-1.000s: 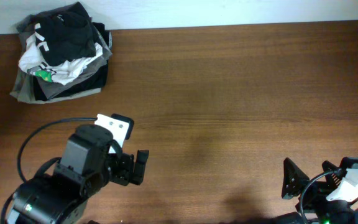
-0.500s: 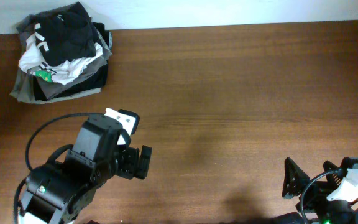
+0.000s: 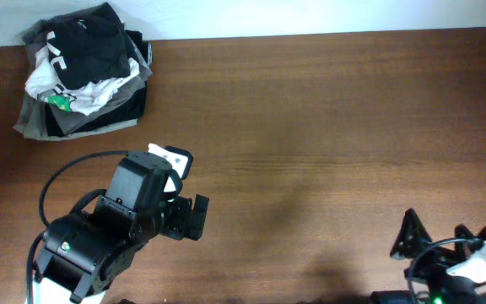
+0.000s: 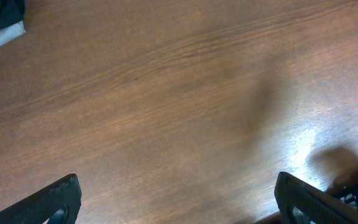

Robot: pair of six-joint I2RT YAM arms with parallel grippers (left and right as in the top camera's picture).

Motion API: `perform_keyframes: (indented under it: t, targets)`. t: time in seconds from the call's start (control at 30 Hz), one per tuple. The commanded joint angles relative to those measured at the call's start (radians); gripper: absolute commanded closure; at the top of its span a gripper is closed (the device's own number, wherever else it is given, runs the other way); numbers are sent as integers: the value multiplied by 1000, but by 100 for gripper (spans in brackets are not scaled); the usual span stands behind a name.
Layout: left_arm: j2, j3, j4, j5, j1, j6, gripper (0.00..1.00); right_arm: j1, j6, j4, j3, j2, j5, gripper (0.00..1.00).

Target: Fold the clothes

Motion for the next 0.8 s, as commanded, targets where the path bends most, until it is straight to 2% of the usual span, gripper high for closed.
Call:
perform_keyframes:
  t: [0.0, 0.17, 0.23, 0.43, 0.6, 0.77]
  targets:
    - [1, -3, 2, -12, -3, -10, 1, -18, -131, 156, -208, -109, -76, 1]
    - [1, -3, 2, -12, -3, -10, 1, -19, -265, 507, -478, -146, -134, 1]
    - [1, -3, 2, -12, -3, -10, 1, -19, -267, 646, -577, -147, -134, 1]
    - [1, -3, 2, -12, -3, -10, 1, -19, -267, 923, -777, -147, -138, 1]
    - [1, -3, 2, -12, -3, -10, 1, -19, -290, 925, -829, -147, -138, 1]
    - [1, -3, 1, -12, -3, -10, 1, -18, -540, 890, -829, -147, -262, 1]
